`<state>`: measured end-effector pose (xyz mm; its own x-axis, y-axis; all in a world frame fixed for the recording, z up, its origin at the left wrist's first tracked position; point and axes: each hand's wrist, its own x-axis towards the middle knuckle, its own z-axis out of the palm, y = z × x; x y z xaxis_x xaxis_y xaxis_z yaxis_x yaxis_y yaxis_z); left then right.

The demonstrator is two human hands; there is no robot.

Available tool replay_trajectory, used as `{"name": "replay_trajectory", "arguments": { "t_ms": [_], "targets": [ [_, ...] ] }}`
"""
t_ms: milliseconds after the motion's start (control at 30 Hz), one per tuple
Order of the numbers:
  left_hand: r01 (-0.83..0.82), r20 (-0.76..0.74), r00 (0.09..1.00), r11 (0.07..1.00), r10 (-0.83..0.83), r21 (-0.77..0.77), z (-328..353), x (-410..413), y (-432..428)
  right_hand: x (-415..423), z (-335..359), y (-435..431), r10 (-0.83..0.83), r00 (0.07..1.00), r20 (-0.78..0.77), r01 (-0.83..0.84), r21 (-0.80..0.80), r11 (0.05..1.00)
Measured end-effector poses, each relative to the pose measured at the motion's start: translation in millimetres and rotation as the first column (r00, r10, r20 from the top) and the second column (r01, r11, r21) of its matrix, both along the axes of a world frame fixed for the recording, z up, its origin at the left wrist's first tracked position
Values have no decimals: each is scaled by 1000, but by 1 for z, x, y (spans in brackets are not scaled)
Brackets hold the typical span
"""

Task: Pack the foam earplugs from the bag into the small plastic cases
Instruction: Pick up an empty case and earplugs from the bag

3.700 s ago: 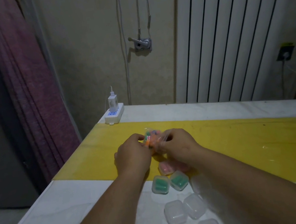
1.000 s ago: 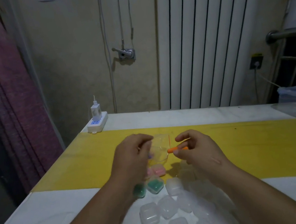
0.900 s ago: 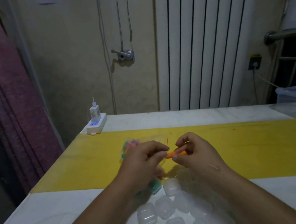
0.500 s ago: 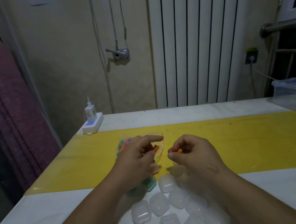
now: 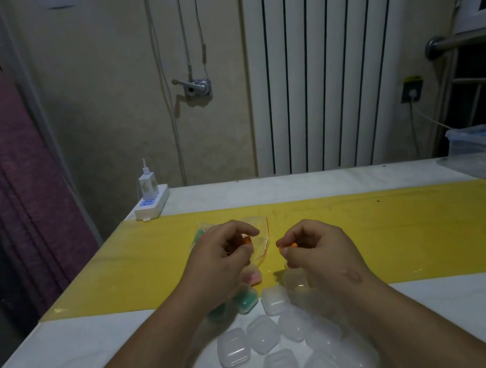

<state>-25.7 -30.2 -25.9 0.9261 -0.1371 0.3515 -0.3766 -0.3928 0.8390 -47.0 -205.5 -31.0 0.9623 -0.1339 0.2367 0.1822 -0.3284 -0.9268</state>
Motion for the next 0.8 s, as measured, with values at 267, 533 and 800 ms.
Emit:
{"name": "replay_trajectory", "arguments": {
  "t_ms": [267, 533, 800],
  "targets": [
    [-22, 15, 1000, 1000, 21, 20, -2, 2, 0, 0, 0, 0, -5, 1000, -5, 5, 19, 1000],
    [17, -6, 1000, 1000, -17, -5, -3, 1, 0, -2, 1, 1, 1, 1000, 12, -1, 48, 999],
    [80, -51, 995, 993, -85, -81, -4, 1, -3, -3, 2, 4, -8, 996, 90, -3, 124, 992]
  ]
}}
